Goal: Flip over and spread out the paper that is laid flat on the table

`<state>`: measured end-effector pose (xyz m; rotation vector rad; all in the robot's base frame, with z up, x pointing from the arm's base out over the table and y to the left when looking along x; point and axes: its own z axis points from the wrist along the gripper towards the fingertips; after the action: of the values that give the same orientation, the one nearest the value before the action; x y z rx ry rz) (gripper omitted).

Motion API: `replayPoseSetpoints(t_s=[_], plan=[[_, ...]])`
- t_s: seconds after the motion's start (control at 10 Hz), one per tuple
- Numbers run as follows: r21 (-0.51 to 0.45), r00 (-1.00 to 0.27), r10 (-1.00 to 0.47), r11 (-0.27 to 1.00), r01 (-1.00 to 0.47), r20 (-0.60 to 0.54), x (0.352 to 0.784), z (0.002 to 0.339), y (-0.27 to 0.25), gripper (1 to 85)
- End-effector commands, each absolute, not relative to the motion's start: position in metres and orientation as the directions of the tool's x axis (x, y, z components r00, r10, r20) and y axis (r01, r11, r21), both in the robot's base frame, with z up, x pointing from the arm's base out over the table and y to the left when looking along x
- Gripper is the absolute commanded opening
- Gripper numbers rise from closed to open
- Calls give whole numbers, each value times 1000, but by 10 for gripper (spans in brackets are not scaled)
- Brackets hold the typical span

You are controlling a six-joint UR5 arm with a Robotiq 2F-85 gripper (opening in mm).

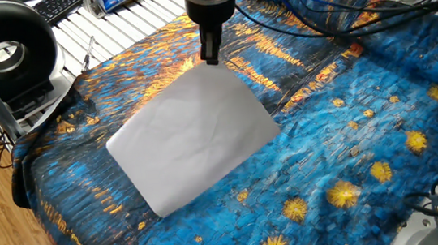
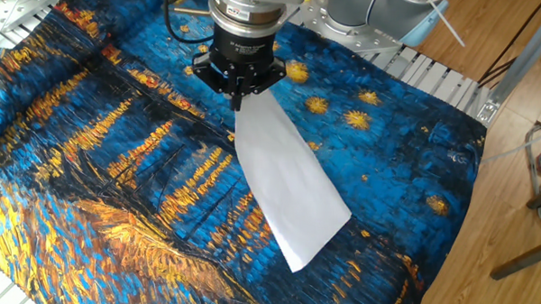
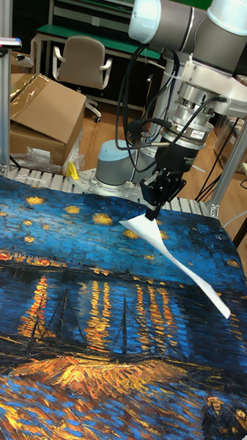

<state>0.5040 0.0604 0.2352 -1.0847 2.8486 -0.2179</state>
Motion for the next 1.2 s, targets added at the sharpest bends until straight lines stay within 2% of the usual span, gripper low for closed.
replayPoseSetpoints(t_s=[0.0,0.9,1.1], plan=[[-166,-734,-678,730,-663,-49,509,235,63,10],[-177,-757,-644,763,-622,-113,525,203,73,10],[-192,-745,-663,743,-641,-73,521,205,66,13]])
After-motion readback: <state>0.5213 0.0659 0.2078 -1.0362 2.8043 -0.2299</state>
